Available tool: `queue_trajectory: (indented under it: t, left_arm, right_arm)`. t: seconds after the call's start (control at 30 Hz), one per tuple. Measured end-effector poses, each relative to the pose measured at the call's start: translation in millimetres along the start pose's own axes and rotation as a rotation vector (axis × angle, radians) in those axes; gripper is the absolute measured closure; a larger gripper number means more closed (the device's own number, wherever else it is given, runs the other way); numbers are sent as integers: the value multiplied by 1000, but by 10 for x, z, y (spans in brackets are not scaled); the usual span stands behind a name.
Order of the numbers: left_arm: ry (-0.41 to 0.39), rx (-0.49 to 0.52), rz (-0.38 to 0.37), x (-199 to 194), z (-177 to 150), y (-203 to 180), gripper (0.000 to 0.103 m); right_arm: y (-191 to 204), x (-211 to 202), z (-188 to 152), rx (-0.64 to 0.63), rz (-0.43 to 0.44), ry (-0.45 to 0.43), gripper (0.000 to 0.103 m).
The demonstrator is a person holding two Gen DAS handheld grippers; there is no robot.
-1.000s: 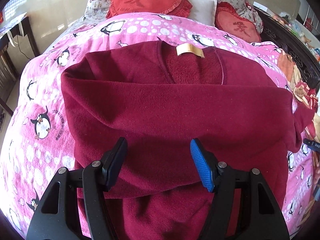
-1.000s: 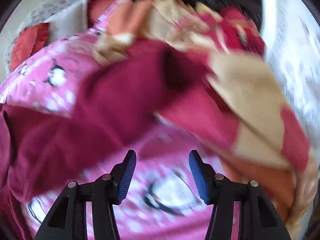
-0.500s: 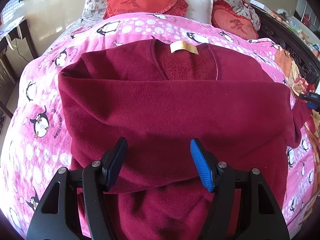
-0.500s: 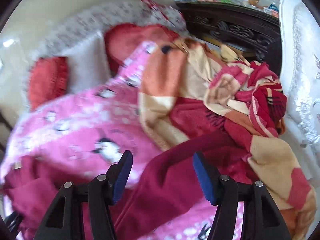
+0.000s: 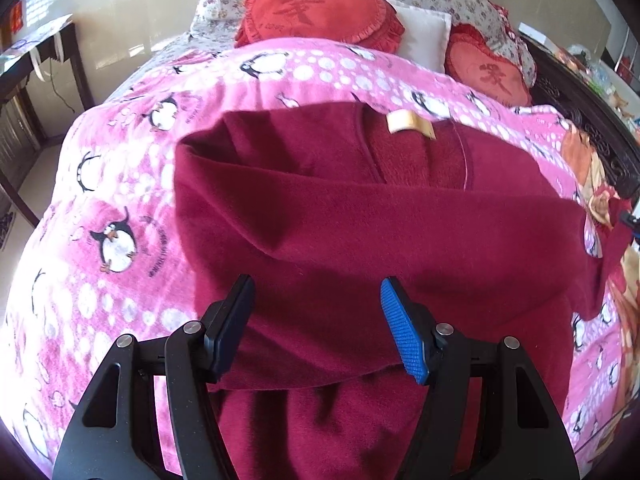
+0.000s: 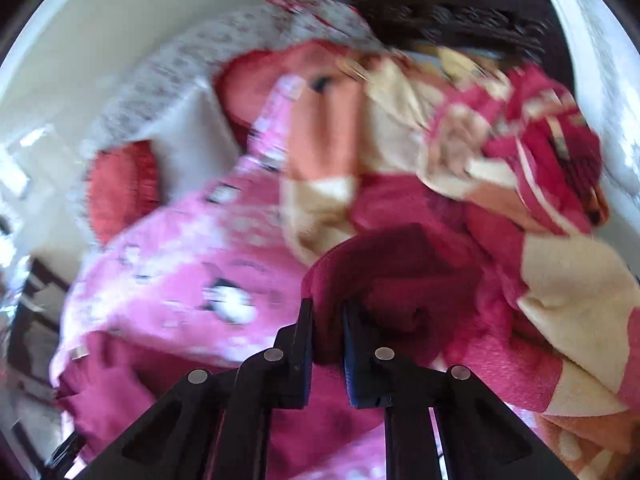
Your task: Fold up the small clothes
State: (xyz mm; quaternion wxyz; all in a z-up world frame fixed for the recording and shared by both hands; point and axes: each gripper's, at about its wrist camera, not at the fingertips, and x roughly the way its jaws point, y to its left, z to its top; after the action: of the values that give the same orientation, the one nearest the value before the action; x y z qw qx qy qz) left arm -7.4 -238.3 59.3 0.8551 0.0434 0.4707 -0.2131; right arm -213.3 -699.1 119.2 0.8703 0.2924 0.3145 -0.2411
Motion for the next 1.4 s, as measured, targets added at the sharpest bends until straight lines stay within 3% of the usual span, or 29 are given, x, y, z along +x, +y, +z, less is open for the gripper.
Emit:
queue_trajectory:
  t: [0.2,0.33,0.47,0.53,0.6,0.7,0.87,1.03,1.17,1.27,1.33,1.4]
  left_arm:
    - [-84,-94,3,-334,135,319,37]
    - [-118,-148,15,-490,180,531,37]
    - [-90,-167,11,-456,120,638,37]
    - [-72,-164,4,-428,84,651,37]
    - [-62,-145,-15,-399,66,606,37]
    - [-60,-102,-42,-353,70,468,37]
    - [-36,-44,-127,-123,201,51,37]
    - [64,-41,-182,352,316,-343,38]
    - [76,-6,-181,505,329,-572,38]
    - [76,27,-164,575,344,-684,60]
    - [73,42,-151,584,358,-712,85]
    - [74,29,-186,532,381,-691,93]
  right_arm:
    - [1268,-456,15,-244,313,-67,91]
    - [2227,-362,-357,-445,502,-5,91]
    - [2848,163,-1046,-586,575,179,91]
    - [2948,557,-1363,-625,501,331,81]
    - [2858,745,-1537,-619,448,367,71]
    - [2631,776,-1487,-557,446,382,71]
    - [2371,488,-1314,-499,438,309,57]
    - [1983,260,-1134,-405,429,281,55]
    - [1783,166,-1098,-363,443,262,55]
    - [1668,147,-1061,-343,438,258,55]
    - [1609,149,-1044,-327,427,248,55]
    - [1545,128,-1005,-300,424,234,55]
